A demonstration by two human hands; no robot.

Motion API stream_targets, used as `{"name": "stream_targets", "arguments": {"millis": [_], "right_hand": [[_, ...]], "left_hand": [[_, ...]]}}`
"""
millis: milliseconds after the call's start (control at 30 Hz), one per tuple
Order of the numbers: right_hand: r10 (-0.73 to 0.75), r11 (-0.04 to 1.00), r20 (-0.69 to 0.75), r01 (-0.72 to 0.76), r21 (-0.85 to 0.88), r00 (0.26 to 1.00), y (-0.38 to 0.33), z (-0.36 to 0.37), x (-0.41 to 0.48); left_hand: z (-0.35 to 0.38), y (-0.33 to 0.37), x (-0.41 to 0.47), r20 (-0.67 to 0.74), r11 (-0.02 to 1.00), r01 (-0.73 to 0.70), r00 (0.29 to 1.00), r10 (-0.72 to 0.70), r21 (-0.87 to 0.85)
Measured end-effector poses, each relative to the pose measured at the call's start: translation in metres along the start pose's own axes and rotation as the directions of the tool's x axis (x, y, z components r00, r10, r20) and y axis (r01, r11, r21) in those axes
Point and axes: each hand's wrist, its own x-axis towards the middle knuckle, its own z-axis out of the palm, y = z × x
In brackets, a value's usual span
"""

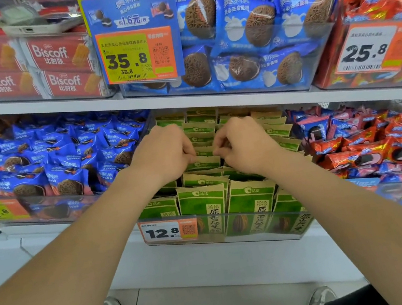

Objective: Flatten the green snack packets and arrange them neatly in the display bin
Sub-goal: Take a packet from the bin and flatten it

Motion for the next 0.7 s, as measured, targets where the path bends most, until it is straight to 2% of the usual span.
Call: {"name": "stream_targets", "arguments": {"millis": [100, 167, 300, 367, 400, 467, 500, 567, 633, 700], "right_hand": [[0.002, 0.994, 0.035, 0.002, -0.108, 0.999, 0.004, -0.004, -0.002], [-0.018, 0.992, 0.040, 0.022, -0.121, 0.999, 0.005, -0.005, -0.003], [-0.060, 0.998, -0.035, 0.060, 0.021, 0.998, 0.004, -0.006, -0.009], [-0.081, 0.992, -0.076, 0.088, 0.091, 0.994, 0.004, -0.016, -0.019], [-0.096, 0.988, -0.088, 0.106, 0.116, 0.991, 0.003, -0.023, -0.025], [-0.134, 0.982, -0.034, 0.137, 0.128, 0.990, 0.004, -0.041, -0.037], [-0.157, 0.982, 0.031, 0.152, 0.115, 0.987, 0.005, -0.048, -0.042], [-0.211, 0.975, 0.180, 0.193, 0.112, 0.961, 0.007, -0.059, -0.053], [-0.252, 0.964, 0.272, 0.217, 0.152, 0.929, 0.011, -0.062, -0.063], [-0.254, 0.965, 0.261, 0.228, 0.127, 0.931, 0.016, -0.060, -0.069]], "left_hand": [[0.002, 0.000, 0.000, -0.078, 1.000, 0.020, 0.997, -0.019, 0.012], [0.001, 0.001, -0.002, -0.090, 0.999, 0.031, 0.995, -0.029, 0.017], [-0.006, 0.003, -0.006, -0.141, 0.997, 0.058, 0.988, -0.066, -0.056], [-0.012, 0.011, -0.013, -0.199, 0.995, -0.030, 0.980, 0.010, -0.095], [-0.015, 0.017, -0.019, -0.176, 0.990, -0.089, 0.982, 0.069, -0.109], [-0.017, 0.025, -0.031, 0.029, 0.976, -0.192, 0.980, 0.196, -0.100], [-0.014, 0.028, -0.037, 0.160, 0.969, -0.237, 0.956, 0.245, -0.070], [-0.005, 0.030, -0.046, 0.349, 0.962, -0.268, 0.907, 0.236, 0.047], [0.003, 0.029, -0.053, 0.376, 0.963, -0.215, 0.916, 0.142, 0.161], [0.008, 0.027, -0.056, 0.316, 0.959, -0.164, 0.945, 0.086, 0.229]]}}
